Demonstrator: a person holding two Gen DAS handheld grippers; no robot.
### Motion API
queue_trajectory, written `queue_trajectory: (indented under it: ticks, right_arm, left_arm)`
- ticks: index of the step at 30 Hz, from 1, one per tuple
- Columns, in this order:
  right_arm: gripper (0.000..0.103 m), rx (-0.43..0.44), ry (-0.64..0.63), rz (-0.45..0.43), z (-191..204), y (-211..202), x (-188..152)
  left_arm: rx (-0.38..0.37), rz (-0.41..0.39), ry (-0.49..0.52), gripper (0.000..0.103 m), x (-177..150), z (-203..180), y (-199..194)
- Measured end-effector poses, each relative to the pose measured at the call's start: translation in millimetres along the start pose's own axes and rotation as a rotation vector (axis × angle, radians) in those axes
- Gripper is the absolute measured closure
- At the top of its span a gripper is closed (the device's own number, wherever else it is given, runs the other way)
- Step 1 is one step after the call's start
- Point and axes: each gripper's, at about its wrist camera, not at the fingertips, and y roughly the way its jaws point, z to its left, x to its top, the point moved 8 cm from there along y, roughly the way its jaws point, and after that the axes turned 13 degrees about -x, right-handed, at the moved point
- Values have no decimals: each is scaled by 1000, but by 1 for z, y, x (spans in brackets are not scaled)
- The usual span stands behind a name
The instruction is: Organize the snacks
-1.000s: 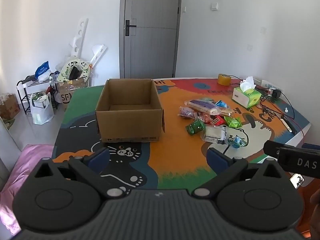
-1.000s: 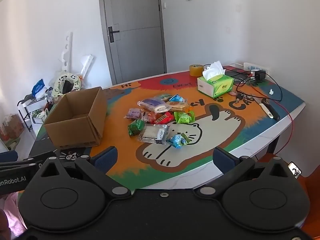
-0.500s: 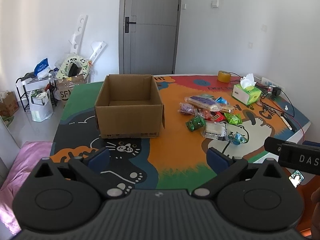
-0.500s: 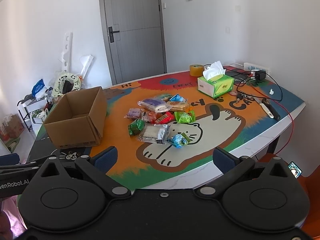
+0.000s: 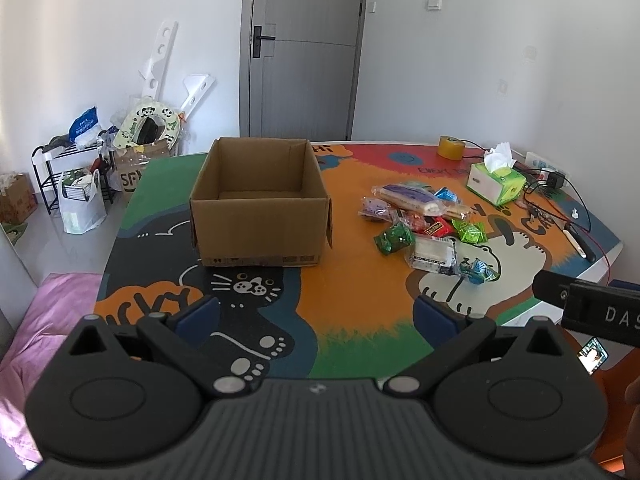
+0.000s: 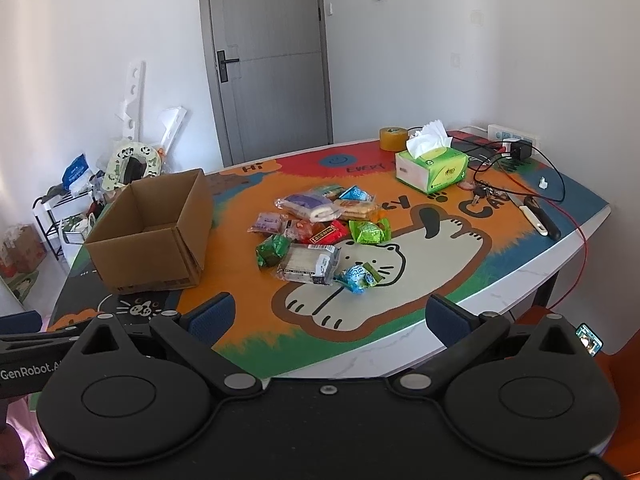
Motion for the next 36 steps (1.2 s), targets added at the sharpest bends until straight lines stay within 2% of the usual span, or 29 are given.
queue_trajectory:
  ticks: [10,19,36]
  right_arm:
    - [0,6,-5,8,2,1,-2]
    - [0,5,-2,1,2,0,-5]
    - [0,6,1,36,1,8,-11]
  left_arm:
    - [-5,19,5,1,-3,-4,4]
    - [5,3,5,1,-1,-4,2]
    - [13,4,-36,1,-4,6,6]
